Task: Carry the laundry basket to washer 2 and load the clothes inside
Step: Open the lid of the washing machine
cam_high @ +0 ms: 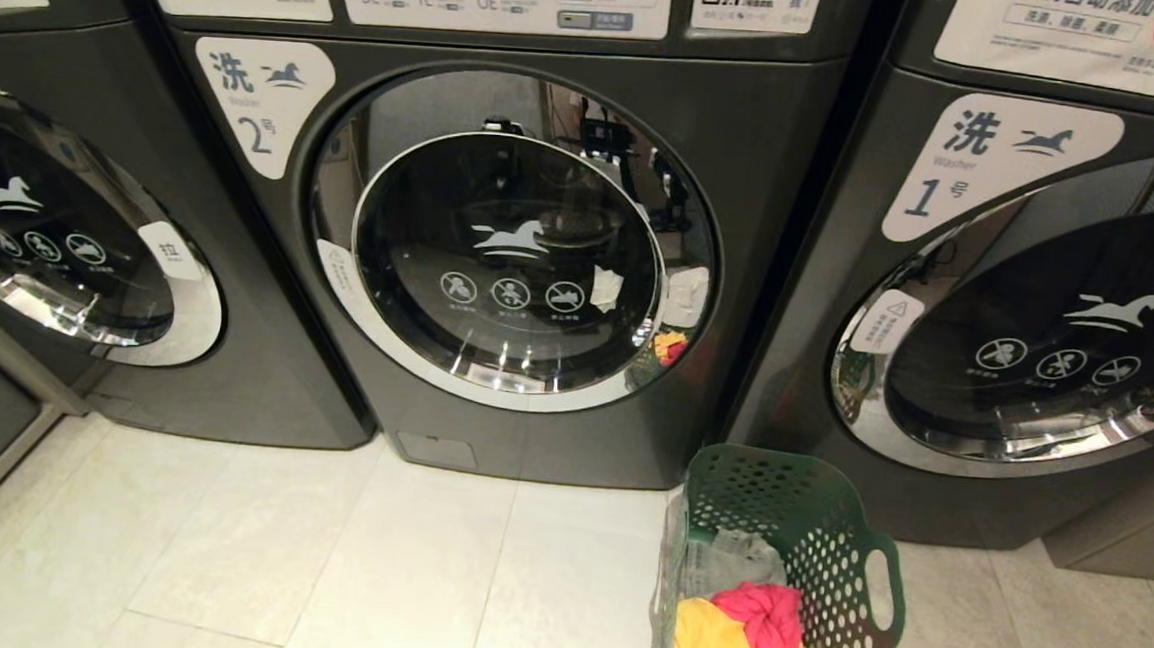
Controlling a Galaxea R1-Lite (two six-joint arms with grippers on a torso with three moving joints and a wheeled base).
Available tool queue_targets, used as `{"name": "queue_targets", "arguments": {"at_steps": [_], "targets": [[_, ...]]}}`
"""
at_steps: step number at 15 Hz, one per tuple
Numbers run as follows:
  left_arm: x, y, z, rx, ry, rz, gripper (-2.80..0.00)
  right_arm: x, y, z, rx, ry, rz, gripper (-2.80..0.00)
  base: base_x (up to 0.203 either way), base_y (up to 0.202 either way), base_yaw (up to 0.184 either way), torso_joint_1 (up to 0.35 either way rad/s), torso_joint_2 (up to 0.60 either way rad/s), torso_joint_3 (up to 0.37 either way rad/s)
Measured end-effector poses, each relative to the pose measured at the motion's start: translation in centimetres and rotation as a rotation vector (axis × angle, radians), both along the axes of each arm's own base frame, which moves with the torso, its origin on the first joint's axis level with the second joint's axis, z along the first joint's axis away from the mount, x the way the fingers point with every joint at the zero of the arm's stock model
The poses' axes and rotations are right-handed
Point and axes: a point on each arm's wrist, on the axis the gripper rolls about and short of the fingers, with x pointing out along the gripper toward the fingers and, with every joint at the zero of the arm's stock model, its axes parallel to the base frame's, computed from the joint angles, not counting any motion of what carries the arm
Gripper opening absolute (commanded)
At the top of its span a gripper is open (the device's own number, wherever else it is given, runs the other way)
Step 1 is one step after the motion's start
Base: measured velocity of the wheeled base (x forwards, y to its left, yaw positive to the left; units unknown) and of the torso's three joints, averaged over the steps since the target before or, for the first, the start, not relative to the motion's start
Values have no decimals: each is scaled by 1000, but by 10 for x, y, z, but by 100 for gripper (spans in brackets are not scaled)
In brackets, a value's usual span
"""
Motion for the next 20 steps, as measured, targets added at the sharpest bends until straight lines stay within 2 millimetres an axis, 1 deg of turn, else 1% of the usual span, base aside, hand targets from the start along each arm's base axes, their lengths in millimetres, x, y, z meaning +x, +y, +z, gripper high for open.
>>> {"name": "queue_targets", "arguments": {"at_steps": [15,17,20], "targets": [[0,0,0,-1,1,-3,-280,0,0,0,-1,0,0,-280,0,-193,1,2,2,3],[0,0,0,-2,1,-2,-280,0,0,0,0,0,1,-280,0,-124,2,2,-1,4],[0,0,0,-3,1,-4,-280,0,0,0,0,0,-1,-280,0,0,0,0,0,0]]}}
